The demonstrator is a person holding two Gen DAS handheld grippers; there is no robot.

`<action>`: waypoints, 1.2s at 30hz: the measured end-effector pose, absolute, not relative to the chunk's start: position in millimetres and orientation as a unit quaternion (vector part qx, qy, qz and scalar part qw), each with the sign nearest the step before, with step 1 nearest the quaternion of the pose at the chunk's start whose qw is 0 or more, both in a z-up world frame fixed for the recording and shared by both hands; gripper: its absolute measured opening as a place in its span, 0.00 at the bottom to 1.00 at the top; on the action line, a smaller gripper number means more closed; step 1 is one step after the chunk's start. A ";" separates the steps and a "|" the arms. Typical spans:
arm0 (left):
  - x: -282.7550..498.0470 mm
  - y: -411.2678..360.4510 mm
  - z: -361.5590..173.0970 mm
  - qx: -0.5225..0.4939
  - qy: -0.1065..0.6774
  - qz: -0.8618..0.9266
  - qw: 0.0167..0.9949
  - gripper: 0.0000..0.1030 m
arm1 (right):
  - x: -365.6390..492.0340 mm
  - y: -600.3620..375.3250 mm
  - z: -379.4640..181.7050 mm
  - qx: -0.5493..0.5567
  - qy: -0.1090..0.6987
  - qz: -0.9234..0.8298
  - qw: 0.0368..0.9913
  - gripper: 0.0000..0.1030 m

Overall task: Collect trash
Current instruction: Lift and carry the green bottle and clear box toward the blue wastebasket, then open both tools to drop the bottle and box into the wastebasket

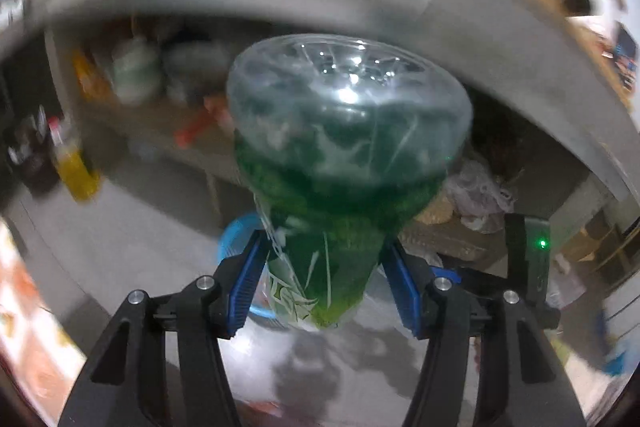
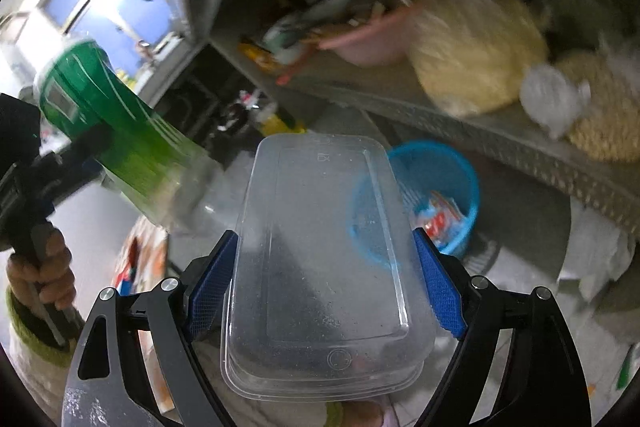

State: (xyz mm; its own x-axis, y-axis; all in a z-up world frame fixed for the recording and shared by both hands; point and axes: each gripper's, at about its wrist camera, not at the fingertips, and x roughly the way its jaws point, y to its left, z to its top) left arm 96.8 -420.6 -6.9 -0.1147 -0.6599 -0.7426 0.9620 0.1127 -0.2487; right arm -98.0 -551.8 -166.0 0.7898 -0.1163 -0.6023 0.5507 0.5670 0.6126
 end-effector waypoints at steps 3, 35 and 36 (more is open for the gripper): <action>109.9 -457.7 -52.0 0.209 0.458 -0.599 0.622 0.55 | -91.1 -566.5 -189.0 0.441 0.276 -0.214 0.827 0.78; 184.4 -593.8 -311.4 0.285 0.664 -0.384 0.575 0.58 | 10.2 -651.4 -346.2 0.534 0.390 -0.342 0.668 0.80; 184.9 -593.3 -307.4 0.281 0.663 -0.389 0.574 0.62 | 10.4 -653.2 -346.4 0.534 0.390 -0.344 0.667 0.81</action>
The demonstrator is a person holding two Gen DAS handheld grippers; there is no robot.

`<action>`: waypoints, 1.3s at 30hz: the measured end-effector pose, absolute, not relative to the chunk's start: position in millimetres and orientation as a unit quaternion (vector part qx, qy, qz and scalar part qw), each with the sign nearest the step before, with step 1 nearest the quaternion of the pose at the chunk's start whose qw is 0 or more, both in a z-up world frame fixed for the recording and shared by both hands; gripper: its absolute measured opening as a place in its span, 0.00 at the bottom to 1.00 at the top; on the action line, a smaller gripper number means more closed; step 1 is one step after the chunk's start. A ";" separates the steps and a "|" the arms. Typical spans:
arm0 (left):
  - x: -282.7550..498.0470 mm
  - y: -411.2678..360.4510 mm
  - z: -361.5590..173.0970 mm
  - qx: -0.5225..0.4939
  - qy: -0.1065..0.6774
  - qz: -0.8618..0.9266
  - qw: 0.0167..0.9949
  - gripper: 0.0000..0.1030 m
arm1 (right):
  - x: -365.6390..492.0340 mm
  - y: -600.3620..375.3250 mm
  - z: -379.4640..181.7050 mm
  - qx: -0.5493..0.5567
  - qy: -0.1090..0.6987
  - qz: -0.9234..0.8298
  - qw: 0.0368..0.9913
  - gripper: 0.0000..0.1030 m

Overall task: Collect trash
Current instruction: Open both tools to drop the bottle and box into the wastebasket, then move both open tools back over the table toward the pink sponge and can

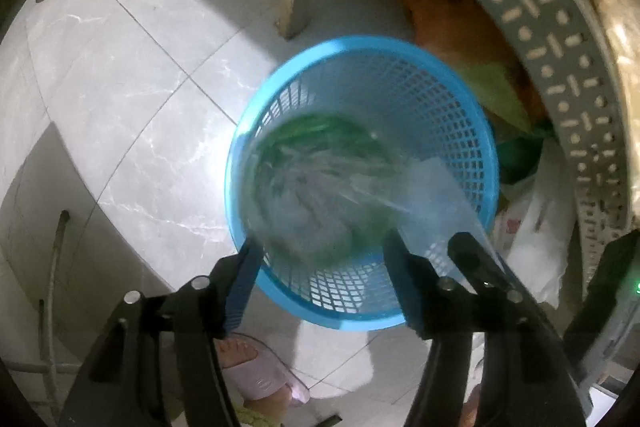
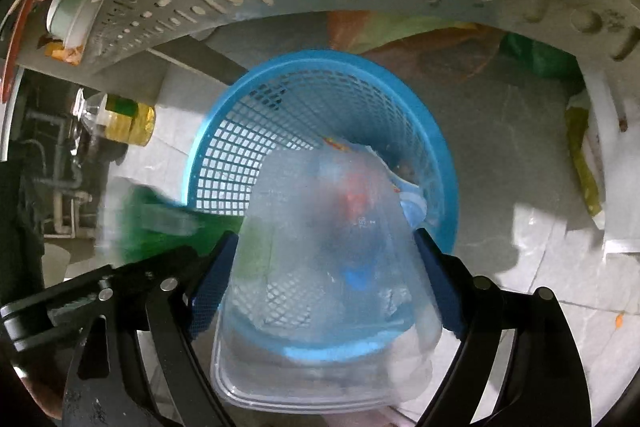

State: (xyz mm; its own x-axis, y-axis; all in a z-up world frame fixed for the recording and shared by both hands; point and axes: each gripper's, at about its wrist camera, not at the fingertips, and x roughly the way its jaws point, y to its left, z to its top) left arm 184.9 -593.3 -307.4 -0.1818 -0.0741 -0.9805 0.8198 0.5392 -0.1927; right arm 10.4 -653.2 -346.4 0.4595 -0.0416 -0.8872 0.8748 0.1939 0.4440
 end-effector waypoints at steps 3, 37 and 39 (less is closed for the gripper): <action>182.6 -592.8 -295.4 0.281 0.652 -0.403 0.577 0.69 | 9.0 -653.2 -342.7 0.526 0.391 -0.351 0.669 0.81; 172.2 -264.6 -8.7 0.089 0.488 -0.537 0.682 0.91 | -68.0 -514.8 -188.0 0.410 0.323 -0.336 0.784 0.85; 170.7 -232.7 -1.7 0.081 0.474 -0.529 0.699 0.91 | -62.9 -501.8 -164.6 0.381 0.316 -0.327 0.805 0.85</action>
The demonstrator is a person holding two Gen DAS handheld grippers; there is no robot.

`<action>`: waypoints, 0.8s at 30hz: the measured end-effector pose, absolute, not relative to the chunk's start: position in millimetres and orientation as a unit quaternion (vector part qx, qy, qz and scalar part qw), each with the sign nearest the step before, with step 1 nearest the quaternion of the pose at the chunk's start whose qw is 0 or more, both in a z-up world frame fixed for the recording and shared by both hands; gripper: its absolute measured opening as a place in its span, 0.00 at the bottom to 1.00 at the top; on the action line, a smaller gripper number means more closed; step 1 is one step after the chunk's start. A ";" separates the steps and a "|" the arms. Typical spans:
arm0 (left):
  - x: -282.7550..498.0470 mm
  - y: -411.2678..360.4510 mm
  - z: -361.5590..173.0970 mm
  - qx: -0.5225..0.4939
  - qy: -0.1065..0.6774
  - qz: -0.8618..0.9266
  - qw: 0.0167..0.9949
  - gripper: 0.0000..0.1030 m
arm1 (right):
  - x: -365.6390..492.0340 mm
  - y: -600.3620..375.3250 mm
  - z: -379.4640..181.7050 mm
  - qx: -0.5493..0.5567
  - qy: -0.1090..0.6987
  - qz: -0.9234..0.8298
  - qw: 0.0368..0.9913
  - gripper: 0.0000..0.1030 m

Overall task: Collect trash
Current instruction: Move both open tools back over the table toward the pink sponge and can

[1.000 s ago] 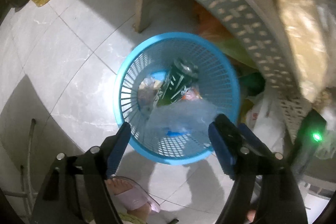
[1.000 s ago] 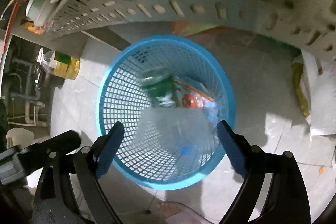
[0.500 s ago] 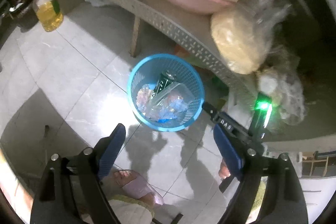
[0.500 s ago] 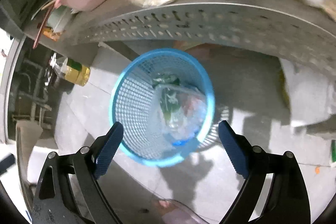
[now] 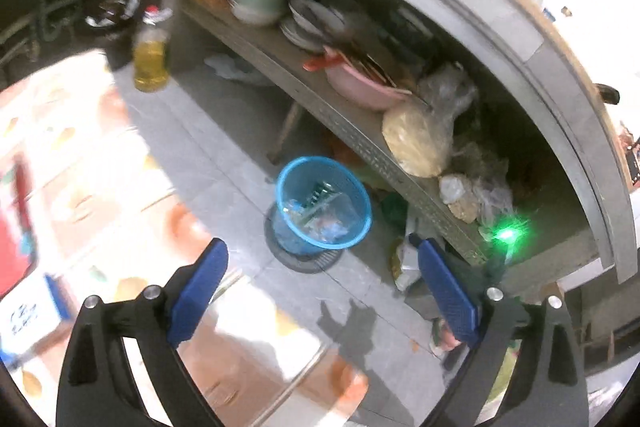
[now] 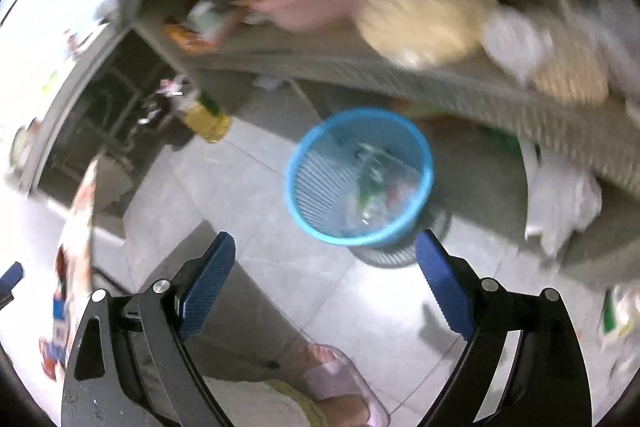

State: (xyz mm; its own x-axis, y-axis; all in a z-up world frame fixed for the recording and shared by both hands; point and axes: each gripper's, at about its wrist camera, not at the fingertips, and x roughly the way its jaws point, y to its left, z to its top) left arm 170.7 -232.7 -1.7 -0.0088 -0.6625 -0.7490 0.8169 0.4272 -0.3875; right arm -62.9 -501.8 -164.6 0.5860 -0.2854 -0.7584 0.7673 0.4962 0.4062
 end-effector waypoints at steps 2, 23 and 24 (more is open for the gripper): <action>169.9 -204.8 3.3 0.074 0.461 -0.519 0.716 0.91 | -54.9 -483.8 -133.6 0.334 0.310 -0.324 0.829 0.85; 161.6 -34.2 28.6 0.047 0.360 -0.382 0.850 0.95 | 27.1 -349.0 -35.1 0.077 0.321 -0.259 0.908 0.92; 162.7 -30.2 29.2 0.043 0.360 -0.378 0.852 0.95 | 30.1 -345.2 -34.4 0.072 0.321 -0.255 0.909 0.92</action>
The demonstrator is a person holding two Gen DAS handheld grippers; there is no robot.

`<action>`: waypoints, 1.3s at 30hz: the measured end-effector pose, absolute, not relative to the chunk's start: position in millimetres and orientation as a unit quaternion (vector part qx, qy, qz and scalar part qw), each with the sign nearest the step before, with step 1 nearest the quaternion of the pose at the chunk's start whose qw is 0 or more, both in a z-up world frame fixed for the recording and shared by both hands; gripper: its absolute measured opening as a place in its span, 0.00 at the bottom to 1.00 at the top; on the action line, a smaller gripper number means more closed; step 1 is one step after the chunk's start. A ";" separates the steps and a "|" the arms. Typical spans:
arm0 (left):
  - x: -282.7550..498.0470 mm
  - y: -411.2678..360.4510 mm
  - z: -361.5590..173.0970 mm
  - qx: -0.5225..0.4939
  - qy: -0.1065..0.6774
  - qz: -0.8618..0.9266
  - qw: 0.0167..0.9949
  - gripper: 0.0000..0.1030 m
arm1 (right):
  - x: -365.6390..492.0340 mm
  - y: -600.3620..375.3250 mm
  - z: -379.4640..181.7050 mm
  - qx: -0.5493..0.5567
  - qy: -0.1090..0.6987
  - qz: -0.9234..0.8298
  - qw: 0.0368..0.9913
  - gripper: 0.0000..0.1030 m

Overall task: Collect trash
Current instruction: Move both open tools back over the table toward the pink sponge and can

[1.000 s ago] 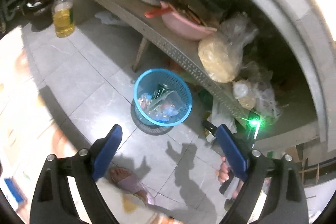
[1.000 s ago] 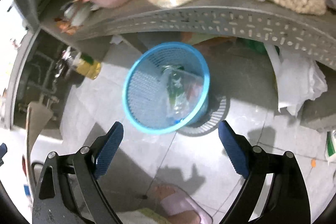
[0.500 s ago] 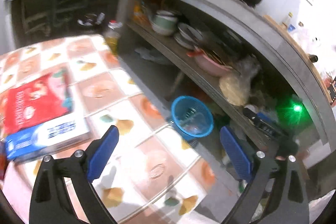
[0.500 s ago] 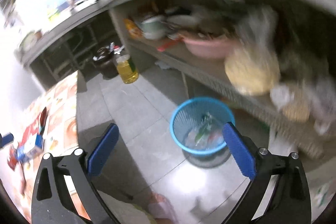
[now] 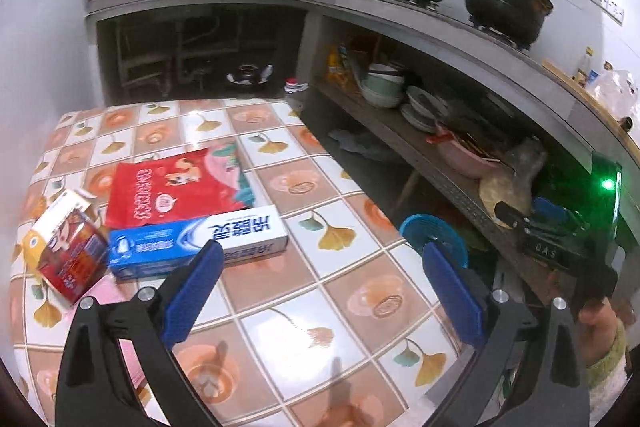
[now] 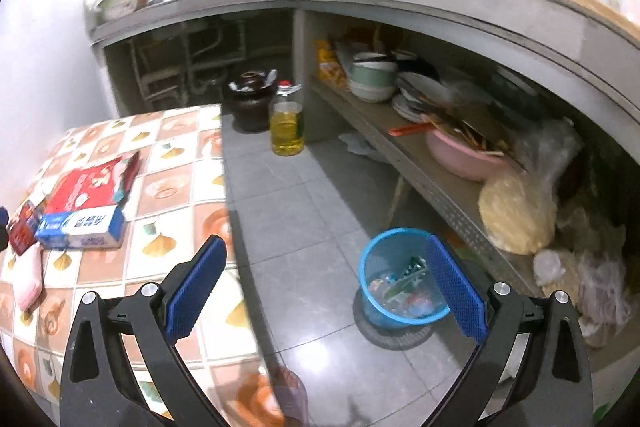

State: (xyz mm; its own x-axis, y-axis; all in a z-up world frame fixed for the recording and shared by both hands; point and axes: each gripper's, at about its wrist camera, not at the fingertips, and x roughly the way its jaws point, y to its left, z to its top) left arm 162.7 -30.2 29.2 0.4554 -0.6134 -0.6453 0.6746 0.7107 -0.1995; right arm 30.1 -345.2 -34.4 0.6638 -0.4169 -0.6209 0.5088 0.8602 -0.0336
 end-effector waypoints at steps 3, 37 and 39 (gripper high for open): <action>164.7 -22.9 29.7 0.029 0.359 -0.364 0.859 0.95 | 35.8 -332.0 -31.7 0.045 0.316 -0.249 0.914 0.92; 199.6 117.1 -25.8 -0.037 0.386 -0.270 0.881 0.95 | 91.5 -275.3 -40.2 0.177 0.337 0.073 0.922 0.89; 205.2 121.8 -33.3 -0.043 0.398 -0.254 0.880 0.95 | 100.3 -266.3 -42.7 0.171 0.345 0.081 0.919 0.89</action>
State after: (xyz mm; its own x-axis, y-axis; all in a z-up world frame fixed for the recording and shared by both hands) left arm 205.2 121.8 -33.3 0.5533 -0.4820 -0.6794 0.4129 0.8670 -0.2789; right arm 100.3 -266.3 -42.7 0.7485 0.2664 -0.6072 -0.0306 0.9287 0.3696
